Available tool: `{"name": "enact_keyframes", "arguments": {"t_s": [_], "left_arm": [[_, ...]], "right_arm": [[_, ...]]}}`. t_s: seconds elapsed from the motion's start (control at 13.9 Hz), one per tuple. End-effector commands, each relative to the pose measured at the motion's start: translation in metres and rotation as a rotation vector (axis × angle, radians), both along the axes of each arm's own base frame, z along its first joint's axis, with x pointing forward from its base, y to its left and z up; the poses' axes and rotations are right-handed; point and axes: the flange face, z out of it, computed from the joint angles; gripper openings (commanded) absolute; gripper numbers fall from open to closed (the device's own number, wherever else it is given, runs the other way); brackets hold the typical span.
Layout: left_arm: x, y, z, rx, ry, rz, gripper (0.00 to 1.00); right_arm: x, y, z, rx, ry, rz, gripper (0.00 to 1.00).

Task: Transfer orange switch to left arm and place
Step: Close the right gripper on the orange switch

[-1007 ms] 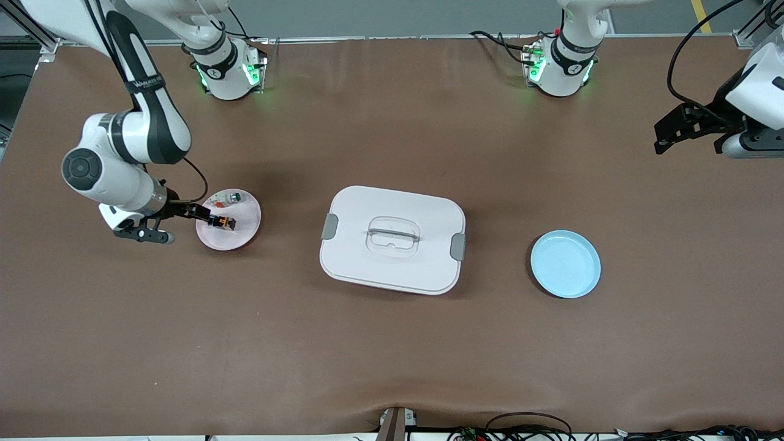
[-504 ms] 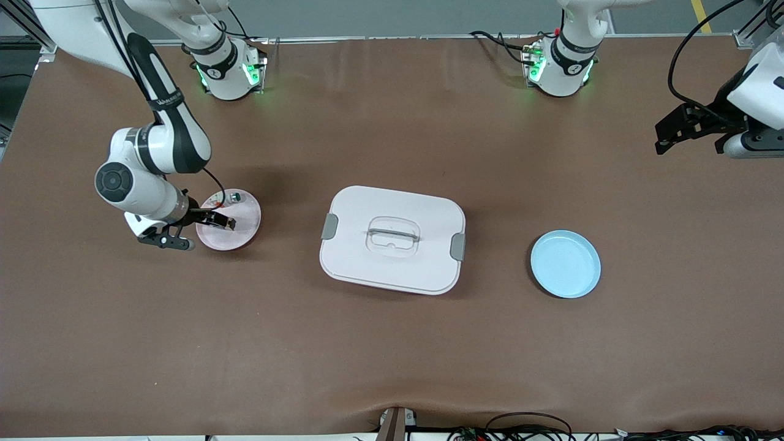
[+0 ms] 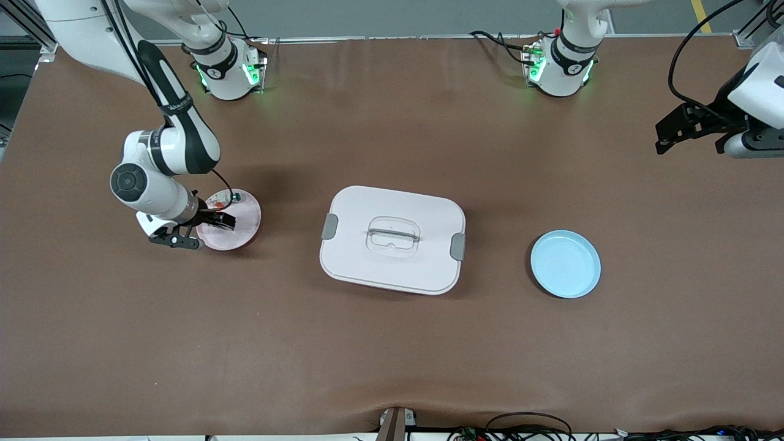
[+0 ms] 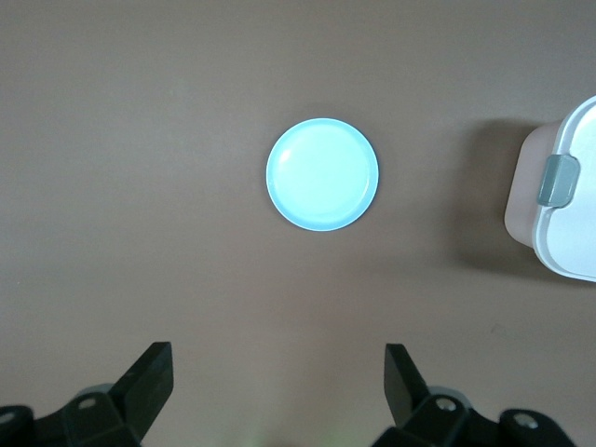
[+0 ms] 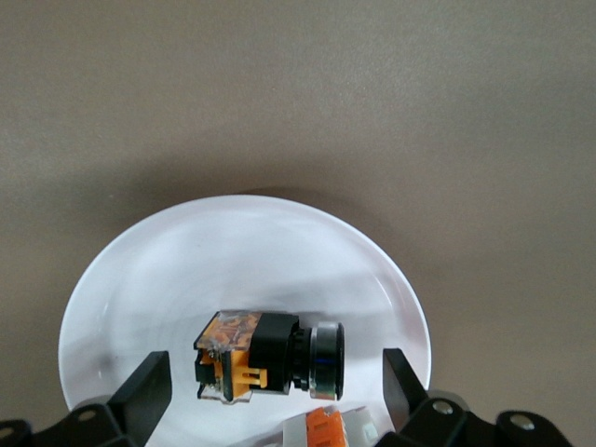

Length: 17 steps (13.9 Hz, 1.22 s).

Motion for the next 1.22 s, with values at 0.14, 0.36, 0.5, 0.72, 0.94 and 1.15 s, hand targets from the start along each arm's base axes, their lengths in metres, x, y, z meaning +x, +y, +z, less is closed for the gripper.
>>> {"name": "enact_keyframes", "arguments": {"t_s": [0.14, 0.36, 0.5, 0.72, 0.94, 1.15], "left_arm": [[-0.003, 0.002, 0.008, -0.012, -0.013, -0.011, 1.00], [-0.003, 0.002, 0.007, -0.012, -0.012, -0.009, 1.00], [-0.002, 0.002, 0.006, -0.011, -0.010, -0.009, 1.00], [-0.002, 0.003, 0.005, -0.012, -0.007, -0.008, 1.00], [0.000, 0.004, 0.003, -0.009, -0.004, -0.007, 1.00], [0.000, 0.003, 0.003, -0.009, -0.008, -0.007, 1.00]], "right_arm": [[-0.006, 0.002, -0.005, -0.013, -0.008, -0.008, 1.00], [-0.010, 0.002, -0.011, -0.012, -0.013, -0.008, 1.00], [-0.010, 0.002, -0.016, -0.012, -0.011, -0.008, 1.00], [-0.012, 0.001, -0.020, -0.012, -0.010, -0.009, 1.00], [-0.013, 0.003, -0.022, -0.011, -0.010, -0.005, 1.00], [-0.013, 0.005, -0.026, -0.011, -0.013, -0.002, 1.00]]}}
